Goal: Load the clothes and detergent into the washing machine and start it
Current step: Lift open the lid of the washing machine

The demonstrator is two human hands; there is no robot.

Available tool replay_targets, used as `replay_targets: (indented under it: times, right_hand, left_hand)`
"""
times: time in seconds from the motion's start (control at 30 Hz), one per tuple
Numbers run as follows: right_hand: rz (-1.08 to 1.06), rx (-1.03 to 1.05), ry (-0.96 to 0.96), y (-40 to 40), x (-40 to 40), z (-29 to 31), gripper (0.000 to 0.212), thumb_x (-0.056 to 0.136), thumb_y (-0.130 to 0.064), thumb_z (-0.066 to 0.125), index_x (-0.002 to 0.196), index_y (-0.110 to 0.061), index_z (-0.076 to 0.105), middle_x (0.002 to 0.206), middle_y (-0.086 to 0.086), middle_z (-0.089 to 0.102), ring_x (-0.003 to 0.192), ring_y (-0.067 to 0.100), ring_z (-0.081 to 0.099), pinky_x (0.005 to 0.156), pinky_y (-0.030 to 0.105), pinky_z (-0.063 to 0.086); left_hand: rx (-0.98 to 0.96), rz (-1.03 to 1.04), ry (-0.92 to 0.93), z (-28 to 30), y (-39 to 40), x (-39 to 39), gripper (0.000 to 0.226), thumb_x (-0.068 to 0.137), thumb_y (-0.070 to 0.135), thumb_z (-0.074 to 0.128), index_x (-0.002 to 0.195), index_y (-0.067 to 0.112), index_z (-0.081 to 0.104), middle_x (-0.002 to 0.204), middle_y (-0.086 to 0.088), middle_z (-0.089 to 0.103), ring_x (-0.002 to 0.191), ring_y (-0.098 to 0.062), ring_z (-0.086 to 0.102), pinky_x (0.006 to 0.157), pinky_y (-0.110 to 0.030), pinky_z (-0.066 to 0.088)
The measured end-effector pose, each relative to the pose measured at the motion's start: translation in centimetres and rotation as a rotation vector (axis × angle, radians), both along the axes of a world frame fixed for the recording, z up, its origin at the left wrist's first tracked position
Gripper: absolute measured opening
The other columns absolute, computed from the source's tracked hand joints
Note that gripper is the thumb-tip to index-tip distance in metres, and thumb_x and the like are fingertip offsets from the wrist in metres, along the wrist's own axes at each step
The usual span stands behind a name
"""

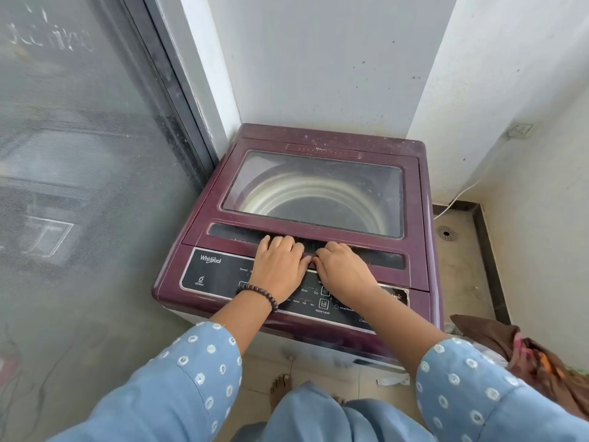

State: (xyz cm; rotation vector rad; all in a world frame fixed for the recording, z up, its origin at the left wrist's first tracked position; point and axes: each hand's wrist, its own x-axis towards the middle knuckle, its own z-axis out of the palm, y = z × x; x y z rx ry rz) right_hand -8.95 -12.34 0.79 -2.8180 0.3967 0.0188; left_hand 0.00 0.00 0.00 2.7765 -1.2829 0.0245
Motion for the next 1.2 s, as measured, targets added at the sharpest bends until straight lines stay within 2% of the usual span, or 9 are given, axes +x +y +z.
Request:
replay_targets:
  times: [0.1, 0.27, 0.43, 0.57, 0.7, 0.97, 1.03, 1.1, 1.2]
  right_hand:
    - [-0.025, 0.034, 0.001, 0.1, -0.2, -0.2, 0.032, 0.103, -0.027, 0.038, 0.108, -0.006, 0.061, 0.108, 0.012, 0.06, 0.106, 0.031, 0.054, 0.087, 0.042, 0.047]
    - [-0.031, 0.083, -0.017, -0.1, -0.4, 0.2, 0.031, 0.102, -0.029, 0.04, 0.104, -0.006, 0.061, 0.105, 0.011, 0.059, 0.104, 0.03, 0.053, 0.087, 0.039, 0.043]
    - [-0.02, 0.12, -0.073, -0.2, -0.5, 1.7, 0.032, 0.101, -0.029, 0.042, 0.1, -0.005, 0.063, 0.099, 0.011, 0.06, 0.099, 0.03, 0.054, 0.085, 0.039, 0.044]
    - [-0.002, 0.14, -0.168, -1.0, -0.4, 5.1, 0.03, 0.095, -0.033, 0.047, 0.087, -0.008, 0.062, 0.085, 0.006, 0.056, 0.085, 0.026, 0.053, 0.073, 0.035, 0.043]
    - [0.086, 0.024, -0.196, -2.5, 0.2, 8.7, 0.029, 0.087, -0.039, 0.058, 0.093, -0.01, 0.062, 0.089, 0.005, 0.058, 0.089, 0.024, 0.052, 0.077, 0.034, 0.045]
    - [0.108, -0.276, -0.375, -5.0, 2.1, 13.3, 0.034, 0.093, -0.041, 0.057, 0.116, -0.018, 0.064, 0.099, 0.002, 0.064, 0.097, 0.025, 0.057, 0.072, 0.034, 0.042]
    - [0.078, -0.337, -0.486, -5.3, 2.6, 13.5, 0.03, 0.087, -0.036, 0.067, 0.109, -0.016, 0.069, 0.096, 0.003, 0.069, 0.094, 0.029, 0.061, 0.075, 0.039, 0.046]
    - [0.023, -0.383, -0.603, -5.4, 3.3, 13.4, 0.027, 0.084, -0.03, 0.071, 0.106, -0.015, 0.07, 0.105, 0.003, 0.071, 0.108, 0.032, 0.062, 0.088, 0.047, 0.047]
    - [-0.024, -0.471, -0.645, -5.3, 4.2, 12.8, 0.032, 0.092, -0.02, 0.059, 0.124, -0.013, 0.06, 0.137, 0.005, 0.058, 0.141, 0.03, 0.036, 0.112, 0.059, 0.024]
  left_hand:
    - [0.012, -0.008, 0.006, -0.3, 0.0, -0.2, 0.032, 0.102, 0.038, 0.038, 0.11, 0.017, 0.061, 0.108, -0.001, 0.063, 0.107, -0.022, 0.057, 0.111, -0.041, 0.031]
    - [0.002, -0.005, 0.024, 0.1, -0.1, -0.2, 0.035, 0.103, 0.038, 0.033, 0.109, 0.017, 0.06, 0.107, 0.0, 0.062, 0.103, -0.019, 0.056, 0.106, -0.035, 0.035]
    - [-0.083, -0.002, -0.006, 1.0, -0.1, -0.1, 0.038, 0.101, 0.038, 0.034, 0.1, 0.015, 0.063, 0.097, -0.001, 0.064, 0.093, -0.02, 0.058, 0.094, -0.033, 0.041]
    - [-0.196, 0.006, -0.11, 3.6, -0.5, 0.5, 0.049, 0.098, 0.043, 0.023, 0.089, 0.016, 0.064, 0.086, 0.001, 0.063, 0.082, -0.02, 0.057, 0.082, -0.034, 0.044]
    - [-0.257, 0.001, -0.184, 6.9, -1.7, 1.7, 0.053, 0.099, 0.042, 0.021, 0.085, 0.016, 0.064, 0.082, 0.0, 0.063, 0.079, -0.021, 0.056, 0.078, -0.036, 0.042]
    - [-0.372, 0.006, -0.29, 11.8, -4.6, 4.0, 0.053, 0.101, 0.044, 0.016, 0.074, 0.018, 0.054, 0.072, 0.002, 0.057, 0.073, -0.022, 0.053, 0.074, -0.037, 0.037]
    - [-0.4, 0.006, -0.33, 12.9, -5.5, 4.8, 0.054, 0.101, 0.045, 0.017, 0.075, 0.017, 0.055, 0.074, 0.0, 0.059, 0.074, -0.023, 0.055, 0.074, -0.038, 0.037]
    - [-0.432, 0.011, -0.379, 13.7, -6.3, 5.6, 0.053, 0.101, 0.045, 0.02, 0.079, 0.016, 0.058, 0.08, 0.0, 0.061, 0.078, -0.024, 0.057, 0.077, -0.038, 0.038]
    - [-0.486, 0.015, -0.418, 14.1, -7.1, 6.2, 0.053, 0.102, 0.047, 0.018, 0.098, 0.018, 0.063, 0.107, 0.0, 0.064, 0.105, -0.024, 0.058, 0.099, -0.044, 0.034]
